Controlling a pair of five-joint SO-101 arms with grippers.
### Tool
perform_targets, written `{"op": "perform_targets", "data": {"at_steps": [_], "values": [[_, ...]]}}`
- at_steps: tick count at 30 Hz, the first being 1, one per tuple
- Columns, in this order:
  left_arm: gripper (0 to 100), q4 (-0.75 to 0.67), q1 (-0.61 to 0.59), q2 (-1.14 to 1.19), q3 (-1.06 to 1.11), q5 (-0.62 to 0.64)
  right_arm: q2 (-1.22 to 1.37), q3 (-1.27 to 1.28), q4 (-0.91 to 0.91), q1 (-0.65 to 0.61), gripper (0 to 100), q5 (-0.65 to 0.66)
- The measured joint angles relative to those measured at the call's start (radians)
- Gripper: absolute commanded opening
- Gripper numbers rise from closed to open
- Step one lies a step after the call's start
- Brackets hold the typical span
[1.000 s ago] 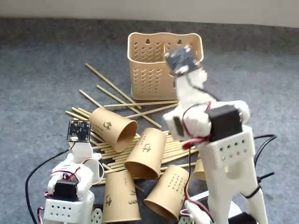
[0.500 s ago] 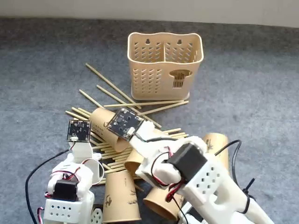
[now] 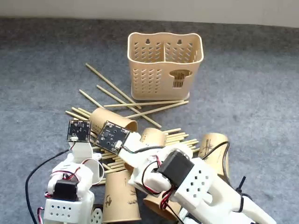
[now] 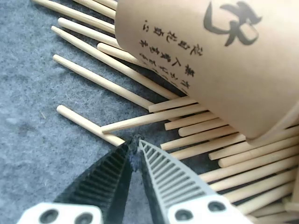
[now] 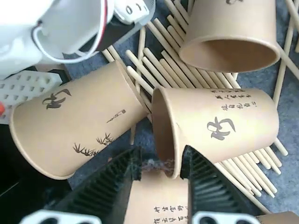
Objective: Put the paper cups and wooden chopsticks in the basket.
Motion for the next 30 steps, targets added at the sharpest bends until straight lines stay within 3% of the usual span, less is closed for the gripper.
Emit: {"op": "perform_targets", "data": {"at_steps": [6, 18, 30], "values": [[1, 0.0, 0.0, 0.0, 0.0, 0.0, 0.0, 0.114, -0.086, 0.04, 14.9, 0.071], [1, 0.0, 0.0, 0.0, 0.0, 0.0, 0.0, 0.19, -0.193, 0.315, 14.9, 0.166], [1, 0.0, 0.0, 0.0, 0.0, 0.0, 0.0, 0.19, -0.216, 0.356, 14.8, 0.166]]}}
